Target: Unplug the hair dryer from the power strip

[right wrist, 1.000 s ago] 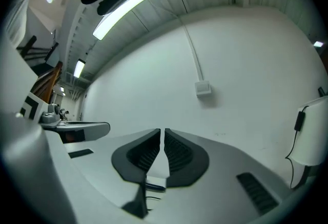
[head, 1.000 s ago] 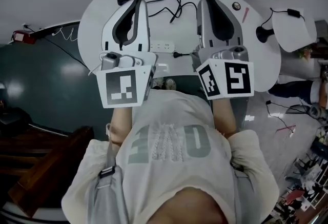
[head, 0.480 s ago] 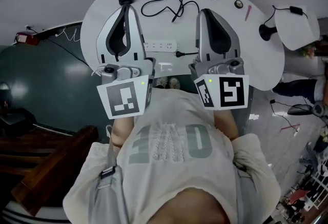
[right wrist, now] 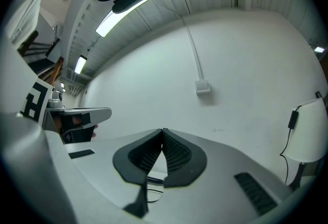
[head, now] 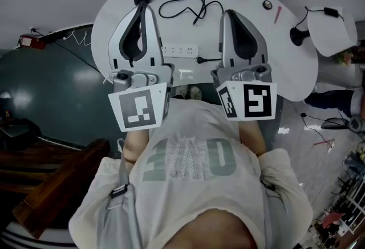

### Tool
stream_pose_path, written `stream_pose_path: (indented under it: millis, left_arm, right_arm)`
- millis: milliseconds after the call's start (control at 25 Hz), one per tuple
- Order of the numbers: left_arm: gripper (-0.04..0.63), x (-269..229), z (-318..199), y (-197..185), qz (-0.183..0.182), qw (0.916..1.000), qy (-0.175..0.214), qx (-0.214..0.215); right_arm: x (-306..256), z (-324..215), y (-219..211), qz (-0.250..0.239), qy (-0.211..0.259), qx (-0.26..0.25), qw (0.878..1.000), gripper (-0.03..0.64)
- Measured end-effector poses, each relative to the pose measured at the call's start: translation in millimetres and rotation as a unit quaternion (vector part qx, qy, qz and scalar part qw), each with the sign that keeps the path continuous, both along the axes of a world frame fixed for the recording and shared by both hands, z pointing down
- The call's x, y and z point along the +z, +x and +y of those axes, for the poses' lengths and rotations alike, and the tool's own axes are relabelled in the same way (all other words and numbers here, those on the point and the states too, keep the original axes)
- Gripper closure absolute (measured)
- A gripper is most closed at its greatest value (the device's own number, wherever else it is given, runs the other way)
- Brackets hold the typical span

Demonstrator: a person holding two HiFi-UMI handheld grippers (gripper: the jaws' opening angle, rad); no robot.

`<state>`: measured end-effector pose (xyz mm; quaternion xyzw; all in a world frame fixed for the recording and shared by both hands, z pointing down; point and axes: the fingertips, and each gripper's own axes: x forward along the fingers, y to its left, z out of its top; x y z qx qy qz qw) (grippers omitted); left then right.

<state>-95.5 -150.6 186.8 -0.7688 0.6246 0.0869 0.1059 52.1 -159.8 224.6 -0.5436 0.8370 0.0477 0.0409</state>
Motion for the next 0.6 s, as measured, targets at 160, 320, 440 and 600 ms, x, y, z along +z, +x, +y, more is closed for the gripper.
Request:
stream_pose_path:
  millis: [160, 320, 440, 600]
  left_arm:
    - [0.581, 0.9, -1.7, 0.7, 0.002, 1.0000, -0.003, 0.002]
    - [0.581, 3.0, -3.0, 1.9, 0.002, 1.0000, -0.005, 0.001]
    - [0.581, 3.4, -3.0, 2.2, 0.000, 1.0000, -0.006, 0.002]
    - [0.581, 3.2, -2.9, 3.1, -0.003, 1.0000, -0.005, 0.003]
  right_arm:
    - [1.3, -0.3, 0.3, 0.004, -0.001, 0.001, 1.000, 0.595]
    - [2.7, -1.8, 2.7, 0.008, 0.000, 0.002, 1.000, 0.595]
    - [2.6, -1.7, 3.3, 0.009, 0.002, 0.003, 1.000, 0.595]
    - [3.0, -1.7, 3.0, 0.013, 0.002, 0.003, 1.000, 0.595]
